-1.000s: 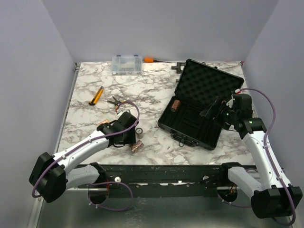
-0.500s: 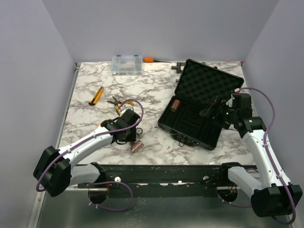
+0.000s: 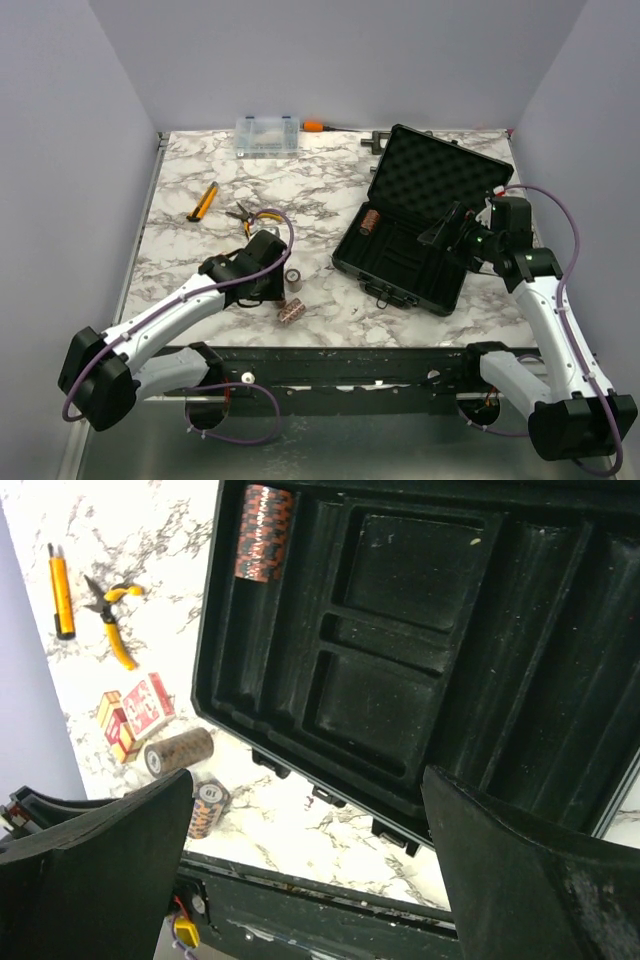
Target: Pack up texas hold em set
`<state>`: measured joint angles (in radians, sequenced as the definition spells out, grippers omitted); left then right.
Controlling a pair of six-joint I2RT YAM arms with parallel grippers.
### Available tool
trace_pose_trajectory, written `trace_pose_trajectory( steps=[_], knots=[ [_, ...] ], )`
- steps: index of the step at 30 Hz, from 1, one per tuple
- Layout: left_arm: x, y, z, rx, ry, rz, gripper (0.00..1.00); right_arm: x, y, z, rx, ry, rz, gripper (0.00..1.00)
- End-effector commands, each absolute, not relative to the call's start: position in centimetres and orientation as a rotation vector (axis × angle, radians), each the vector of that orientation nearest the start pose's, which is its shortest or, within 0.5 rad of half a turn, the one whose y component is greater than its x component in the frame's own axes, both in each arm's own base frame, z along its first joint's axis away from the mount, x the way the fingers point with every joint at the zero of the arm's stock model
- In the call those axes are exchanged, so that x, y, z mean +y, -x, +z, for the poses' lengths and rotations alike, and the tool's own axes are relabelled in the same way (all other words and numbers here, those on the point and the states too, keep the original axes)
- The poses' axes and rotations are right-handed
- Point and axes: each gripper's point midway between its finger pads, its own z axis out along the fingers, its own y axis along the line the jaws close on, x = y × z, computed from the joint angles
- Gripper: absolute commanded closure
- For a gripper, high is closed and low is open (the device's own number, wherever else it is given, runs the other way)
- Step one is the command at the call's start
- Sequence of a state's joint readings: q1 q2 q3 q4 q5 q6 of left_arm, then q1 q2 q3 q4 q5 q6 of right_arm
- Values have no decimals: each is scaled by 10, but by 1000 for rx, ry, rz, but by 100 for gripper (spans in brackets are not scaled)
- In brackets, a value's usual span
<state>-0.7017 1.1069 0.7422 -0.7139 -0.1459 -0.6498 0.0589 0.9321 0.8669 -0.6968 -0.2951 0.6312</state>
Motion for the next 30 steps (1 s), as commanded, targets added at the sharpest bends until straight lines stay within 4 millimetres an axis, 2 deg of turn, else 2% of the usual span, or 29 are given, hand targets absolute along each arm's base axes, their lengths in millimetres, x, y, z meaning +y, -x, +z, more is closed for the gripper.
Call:
trace_pose_trajectory(
  steps=[1, 3, 7, 13, 15, 18, 20, 22, 27, 29, 30],
  knots=[
    [-167, -180, 113, 2599, -66, -409, 100, 101, -249, 198, 2295, -437, 766, 0],
    [-169, -177, 122, 2577, -97, -453, 100, 102, -248, 197, 2304, -394, 768, 0],
    [-170, -169, 136, 2544, -168, -511, 100, 118, -238, 198, 2320, -260, 873, 0],
    [-170, -144, 156, 2565, -265, -609, 100, 130, -216, 201, 2394, -346, 1007, 0],
    [-169, -137, 157, 2564, -267, -637, 100, 135, -208, 210, 2391, -352, 1059, 0],
    [-169, -121, 159, 2591, -282, -703, 100, 142, -204, 238, 2348, -349, 1138, 0],
    [-168, -112, 156, 2606, -304, -732, 100, 145, -207, 259, 2309, -363, 1174, 0],
    [-166, -108, 154, 2601, -328, -741, 100, 146, -213, 270, 2306, -392, 1189, 0],
    [-158, -104, 160, 2583, -332, -723, 100, 152, -244, 274, 2323, -408, 1184, 0],
    [-156, -103, 163, 2556, -313, -734, 100, 164, -260, 275, 2337, -349, 1151, 0],
    [-156, -103, 165, 2546, -299, -741, 100, 178, -264, 272, 2370, -285, 1132, 0]
  ],
)
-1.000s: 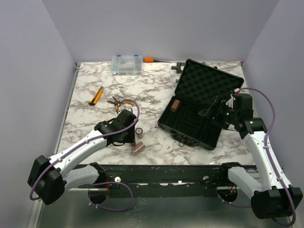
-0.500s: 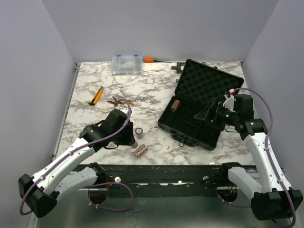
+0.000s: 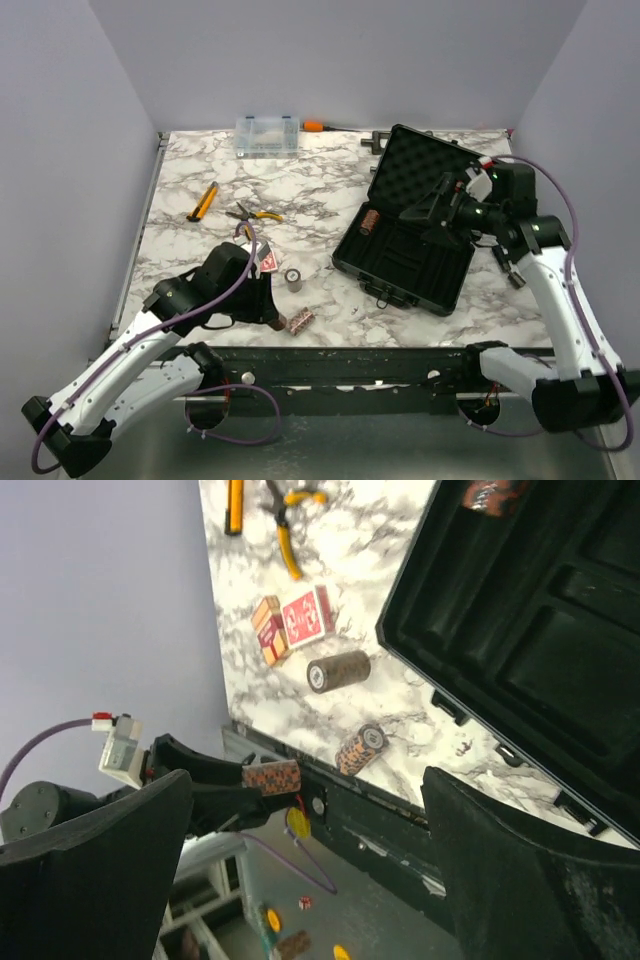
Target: Pack up texas hold em set
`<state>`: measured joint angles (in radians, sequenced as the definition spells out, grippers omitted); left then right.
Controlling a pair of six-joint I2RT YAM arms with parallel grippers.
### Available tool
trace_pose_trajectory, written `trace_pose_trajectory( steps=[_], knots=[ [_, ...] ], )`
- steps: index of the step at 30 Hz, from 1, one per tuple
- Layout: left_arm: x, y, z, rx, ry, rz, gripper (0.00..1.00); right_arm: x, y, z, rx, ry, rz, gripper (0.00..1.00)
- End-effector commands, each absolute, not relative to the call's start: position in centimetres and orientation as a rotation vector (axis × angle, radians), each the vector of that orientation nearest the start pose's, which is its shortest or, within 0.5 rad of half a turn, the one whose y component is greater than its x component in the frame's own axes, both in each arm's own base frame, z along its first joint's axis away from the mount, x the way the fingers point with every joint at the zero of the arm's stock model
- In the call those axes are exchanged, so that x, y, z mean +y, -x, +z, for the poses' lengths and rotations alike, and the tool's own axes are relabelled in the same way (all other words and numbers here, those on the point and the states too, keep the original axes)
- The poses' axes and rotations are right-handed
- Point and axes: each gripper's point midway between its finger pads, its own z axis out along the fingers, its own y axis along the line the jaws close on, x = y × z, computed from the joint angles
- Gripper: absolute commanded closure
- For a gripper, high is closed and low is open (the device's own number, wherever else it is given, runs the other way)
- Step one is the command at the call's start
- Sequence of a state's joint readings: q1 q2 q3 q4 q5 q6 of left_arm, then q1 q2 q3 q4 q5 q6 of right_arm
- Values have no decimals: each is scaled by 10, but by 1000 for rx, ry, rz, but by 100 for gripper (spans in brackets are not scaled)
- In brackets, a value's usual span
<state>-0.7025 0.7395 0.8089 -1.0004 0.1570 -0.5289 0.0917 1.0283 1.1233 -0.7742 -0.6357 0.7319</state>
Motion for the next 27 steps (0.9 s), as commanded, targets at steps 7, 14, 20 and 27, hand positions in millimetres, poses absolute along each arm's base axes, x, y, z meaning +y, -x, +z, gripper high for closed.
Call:
trace_pose_trajectory(
  steps=[7, 14, 20, 27],
  knots=[
    [-172, -98, 190, 2511, -257, -897, 100, 266, -264, 291, 2458, 194, 1067, 0],
    [-186, -96, 226, 2463, -280, -1015, 100, 269, -250, 300, 2294, 395, 1139, 0],
    [-204, -94, 258, 2436, -460, -1098, 100, 257, -233, 321, 2064, 604, 1067, 0],
    [-229, -96, 291, 2396, -667, -1221, 100, 264, -196, 332, 1870, 742, 1216, 6]
  ],
)
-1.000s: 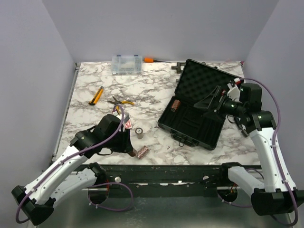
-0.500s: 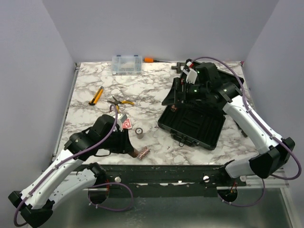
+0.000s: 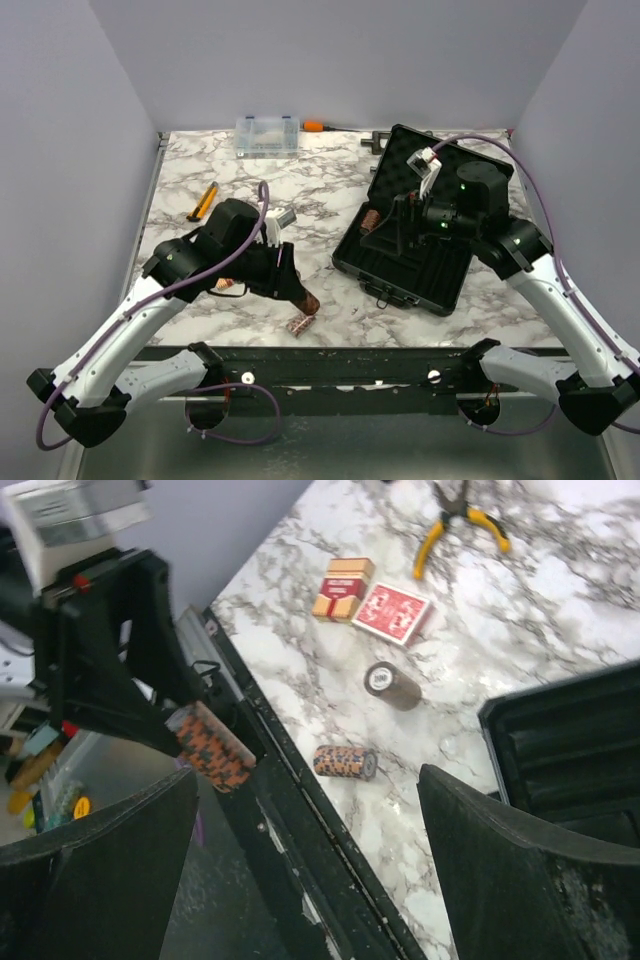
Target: Pack up texas hold em set
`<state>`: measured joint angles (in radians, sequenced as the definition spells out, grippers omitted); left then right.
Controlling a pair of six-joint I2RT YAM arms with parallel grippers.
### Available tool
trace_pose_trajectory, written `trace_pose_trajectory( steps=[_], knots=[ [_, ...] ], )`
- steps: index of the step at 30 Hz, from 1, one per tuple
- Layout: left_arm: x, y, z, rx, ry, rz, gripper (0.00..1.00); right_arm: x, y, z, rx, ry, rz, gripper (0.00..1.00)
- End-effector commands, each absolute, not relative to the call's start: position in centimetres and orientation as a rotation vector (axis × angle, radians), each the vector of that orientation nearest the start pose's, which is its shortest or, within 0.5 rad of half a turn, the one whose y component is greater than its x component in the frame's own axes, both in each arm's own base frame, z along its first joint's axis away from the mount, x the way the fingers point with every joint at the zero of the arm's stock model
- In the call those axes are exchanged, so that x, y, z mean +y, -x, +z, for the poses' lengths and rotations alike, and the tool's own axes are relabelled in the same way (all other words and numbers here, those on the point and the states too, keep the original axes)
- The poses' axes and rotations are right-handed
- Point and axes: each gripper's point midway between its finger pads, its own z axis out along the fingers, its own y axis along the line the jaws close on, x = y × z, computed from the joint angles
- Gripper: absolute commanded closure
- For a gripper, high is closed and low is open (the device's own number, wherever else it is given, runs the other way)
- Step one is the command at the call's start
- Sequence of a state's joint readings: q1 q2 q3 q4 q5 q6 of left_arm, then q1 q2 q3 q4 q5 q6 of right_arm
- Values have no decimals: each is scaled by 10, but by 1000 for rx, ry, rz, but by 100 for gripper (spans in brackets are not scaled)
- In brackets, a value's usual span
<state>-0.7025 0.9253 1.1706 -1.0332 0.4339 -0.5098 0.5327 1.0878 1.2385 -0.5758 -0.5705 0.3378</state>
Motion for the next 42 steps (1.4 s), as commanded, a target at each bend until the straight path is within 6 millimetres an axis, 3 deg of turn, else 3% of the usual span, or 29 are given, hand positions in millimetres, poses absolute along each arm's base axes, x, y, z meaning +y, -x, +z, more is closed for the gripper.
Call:
trace_pose_trajectory(
  steps=[1, 6, 13, 18, 23, 30, 42],
  knots=[
    [-231, -97, 294, 2388, -682, -1229, 100, 266, -192, 331, 1868, 751, 1243, 6],
    [-243, -97, 321, 2333, -759, -1312, 100, 281, -168, 340, 1777, 853, 1330, 6],
    [-250, -114, 337, 2315, -738, -1287, 100, 286, -164, 330, 1747, 902, 1355, 6],
    [-256, -136, 339, 2357, -630, -1228, 100, 290, -155, 331, 1670, 955, 1385, 7],
    [-262, -150, 340, 2409, -527, -1218, 100, 295, -159, 330, 1621, 972, 1353, 9],
    [-272, -158, 338, 2440, -466, -1247, 100, 299, -165, 322, 1625, 1028, 1287, 11],
    [-279, -160, 342, 2450, -432, -1298, 100, 312, -156, 309, 1592, 1140, 1232, 12]
  ],
)
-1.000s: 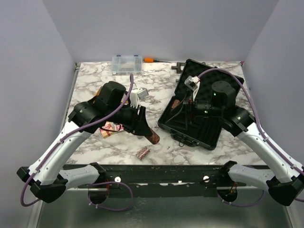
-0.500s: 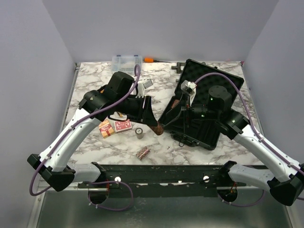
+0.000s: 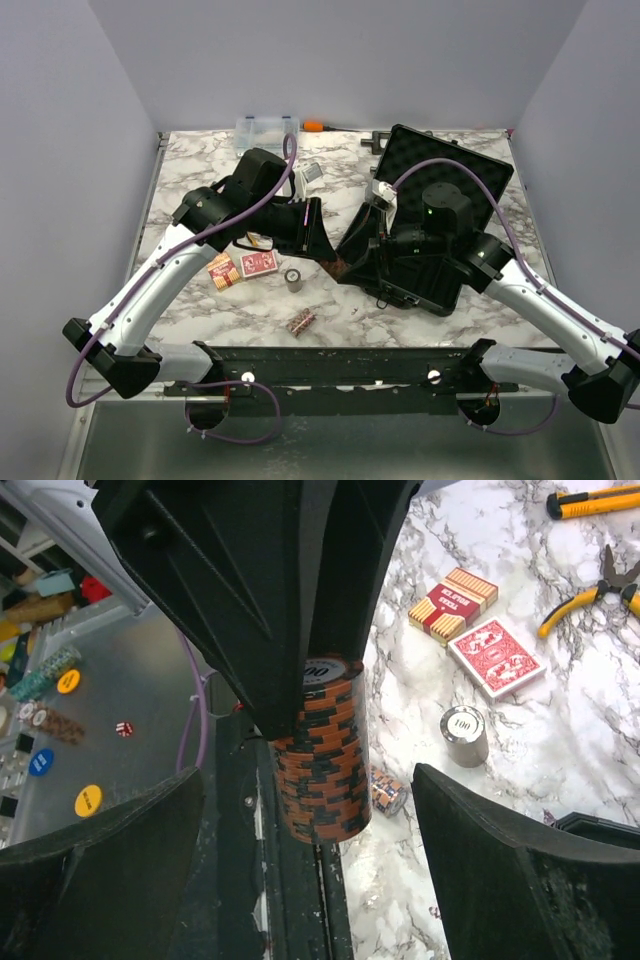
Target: Pack up texas hold em set
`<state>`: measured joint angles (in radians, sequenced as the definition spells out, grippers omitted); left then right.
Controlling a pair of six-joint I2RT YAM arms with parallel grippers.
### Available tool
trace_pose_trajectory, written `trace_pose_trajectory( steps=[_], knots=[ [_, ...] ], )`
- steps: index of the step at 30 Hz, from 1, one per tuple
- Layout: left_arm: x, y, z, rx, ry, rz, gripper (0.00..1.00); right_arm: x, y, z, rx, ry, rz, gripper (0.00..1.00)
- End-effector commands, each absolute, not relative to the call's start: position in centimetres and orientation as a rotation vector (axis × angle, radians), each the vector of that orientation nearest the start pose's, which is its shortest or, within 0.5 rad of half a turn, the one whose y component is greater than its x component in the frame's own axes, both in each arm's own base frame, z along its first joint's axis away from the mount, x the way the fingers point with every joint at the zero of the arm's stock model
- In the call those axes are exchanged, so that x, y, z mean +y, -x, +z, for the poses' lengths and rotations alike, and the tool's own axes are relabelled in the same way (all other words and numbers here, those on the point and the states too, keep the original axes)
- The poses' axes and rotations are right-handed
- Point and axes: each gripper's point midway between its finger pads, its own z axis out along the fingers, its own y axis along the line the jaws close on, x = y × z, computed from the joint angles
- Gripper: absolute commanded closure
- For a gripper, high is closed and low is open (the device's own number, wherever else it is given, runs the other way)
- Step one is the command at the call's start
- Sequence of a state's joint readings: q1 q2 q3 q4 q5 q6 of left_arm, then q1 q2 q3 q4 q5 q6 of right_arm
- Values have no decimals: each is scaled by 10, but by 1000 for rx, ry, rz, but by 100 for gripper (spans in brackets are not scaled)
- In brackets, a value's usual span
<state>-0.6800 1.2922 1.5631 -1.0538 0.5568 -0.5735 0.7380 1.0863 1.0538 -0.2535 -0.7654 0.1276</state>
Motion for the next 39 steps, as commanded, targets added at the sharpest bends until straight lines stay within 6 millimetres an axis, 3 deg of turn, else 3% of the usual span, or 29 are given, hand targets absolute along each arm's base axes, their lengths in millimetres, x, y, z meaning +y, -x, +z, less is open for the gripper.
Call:
trace_pose_trajectory(
  steps=[1, 10, 24, 32, 39],
  knots=[
    [-279, -159, 343, 2448, -435, -1302, 100, 313, -155, 309, 1585, 1145, 1233, 13],
    [-281, -157, 346, 2450, -434, -1330, 100, 321, -160, 303, 1576, 1140, 1161, 23],
    [-284, -156, 351, 2444, -450, -1358, 100, 321, -165, 287, 1627, 1145, 1111, 29],
    [-284, -156, 348, 2452, -451, -1352, 100, 322, -168, 285, 1653, 1128, 1109, 44],
    [-284, -157, 345, 2459, -446, -1339, 100, 324, -169, 287, 1654, 1104, 1113, 67]
  ],
)
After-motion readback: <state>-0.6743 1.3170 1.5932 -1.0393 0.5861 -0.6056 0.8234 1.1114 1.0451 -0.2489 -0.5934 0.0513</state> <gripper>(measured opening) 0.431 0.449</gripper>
